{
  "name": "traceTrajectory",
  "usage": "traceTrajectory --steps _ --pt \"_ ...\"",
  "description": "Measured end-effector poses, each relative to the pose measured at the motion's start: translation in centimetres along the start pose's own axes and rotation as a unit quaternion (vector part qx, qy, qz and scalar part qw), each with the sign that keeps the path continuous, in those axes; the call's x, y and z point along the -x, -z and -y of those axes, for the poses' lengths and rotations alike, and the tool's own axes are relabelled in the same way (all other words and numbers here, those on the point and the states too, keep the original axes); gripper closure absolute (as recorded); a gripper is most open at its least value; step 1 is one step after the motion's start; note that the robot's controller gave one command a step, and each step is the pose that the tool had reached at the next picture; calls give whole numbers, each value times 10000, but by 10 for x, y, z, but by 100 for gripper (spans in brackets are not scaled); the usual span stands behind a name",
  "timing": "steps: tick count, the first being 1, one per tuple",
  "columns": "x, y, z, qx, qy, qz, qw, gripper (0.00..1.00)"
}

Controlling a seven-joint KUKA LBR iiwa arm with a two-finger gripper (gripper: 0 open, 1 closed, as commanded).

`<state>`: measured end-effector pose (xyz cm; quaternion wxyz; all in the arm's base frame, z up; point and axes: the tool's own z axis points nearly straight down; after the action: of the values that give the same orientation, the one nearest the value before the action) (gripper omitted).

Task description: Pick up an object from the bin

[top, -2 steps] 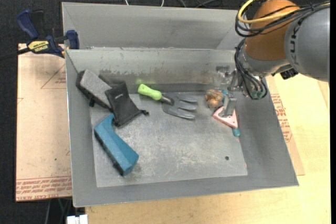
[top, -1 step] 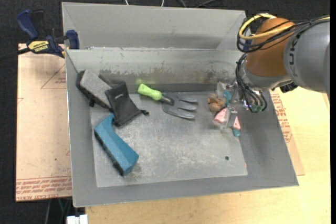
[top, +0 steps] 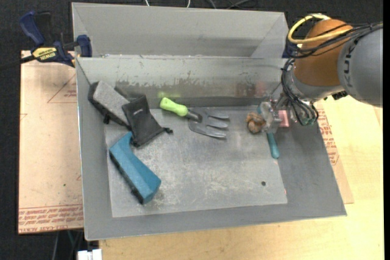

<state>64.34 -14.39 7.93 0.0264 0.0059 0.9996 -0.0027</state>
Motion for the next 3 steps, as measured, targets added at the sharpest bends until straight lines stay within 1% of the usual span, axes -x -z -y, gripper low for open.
traceTrajectory --steps 1,2,3 --pt "0 0 0 -1 2 -2 10000 100" --pt "-22 31 -22 13 512 -68 9987 100" --pt "-20 73 -10 12 353 -17 9994 100"
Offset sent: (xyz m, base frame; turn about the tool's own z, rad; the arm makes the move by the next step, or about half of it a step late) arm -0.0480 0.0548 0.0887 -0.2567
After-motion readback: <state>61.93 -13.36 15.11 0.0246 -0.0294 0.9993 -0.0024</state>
